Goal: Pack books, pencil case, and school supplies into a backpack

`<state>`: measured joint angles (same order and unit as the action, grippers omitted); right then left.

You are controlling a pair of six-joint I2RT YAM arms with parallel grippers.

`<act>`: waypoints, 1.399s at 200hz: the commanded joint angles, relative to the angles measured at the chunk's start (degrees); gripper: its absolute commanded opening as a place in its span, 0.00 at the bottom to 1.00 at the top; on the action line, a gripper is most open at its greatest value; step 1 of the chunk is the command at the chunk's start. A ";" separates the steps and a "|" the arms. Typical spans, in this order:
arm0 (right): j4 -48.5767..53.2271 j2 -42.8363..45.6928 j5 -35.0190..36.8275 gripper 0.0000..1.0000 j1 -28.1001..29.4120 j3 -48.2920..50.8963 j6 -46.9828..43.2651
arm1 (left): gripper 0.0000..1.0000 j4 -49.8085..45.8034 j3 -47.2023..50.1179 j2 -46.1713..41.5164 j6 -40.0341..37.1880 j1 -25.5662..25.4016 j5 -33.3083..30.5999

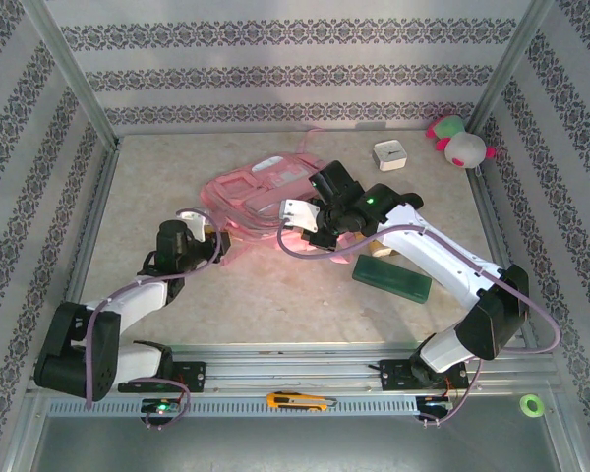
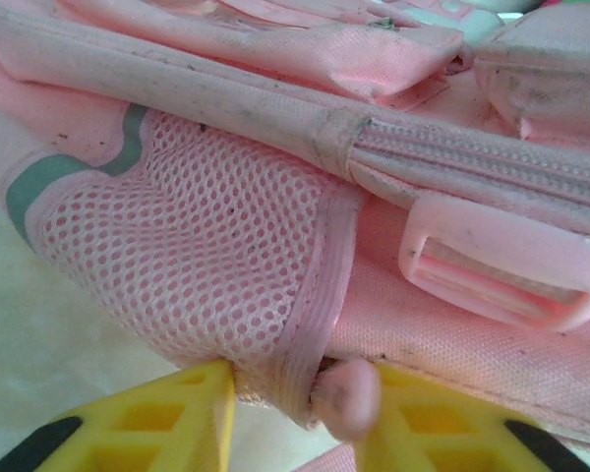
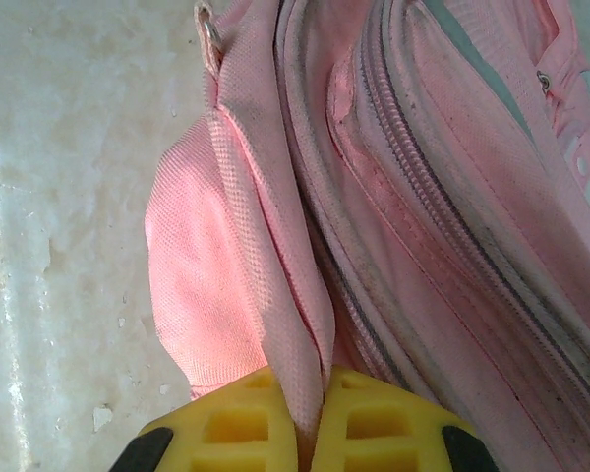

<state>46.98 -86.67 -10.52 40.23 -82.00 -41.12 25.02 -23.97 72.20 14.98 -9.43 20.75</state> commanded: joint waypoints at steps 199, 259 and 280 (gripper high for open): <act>-15.36 -4.14 2.04 0.00 -7.53 -3.30 27.31 | 0.00 15.53 -0.28 -6.76 11.60 -1.20 23.05; -18.83 -2.20 0.99 0.00 -8.22 1.87 24.07 | 0.00 7.95 -1.56 -7.29 10.75 -1.58 17.60; -17.04 -1.90 -4.03 0.00 -8.52 1.73 22.78 | 0.04 7.90 -0.90 -7.71 11.86 -2.13 20.64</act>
<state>35.99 -89.67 -10.26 32.32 -80.34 -17.65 30.55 -23.57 67.00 26.02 -9.08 32.88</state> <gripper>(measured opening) 0.042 0.041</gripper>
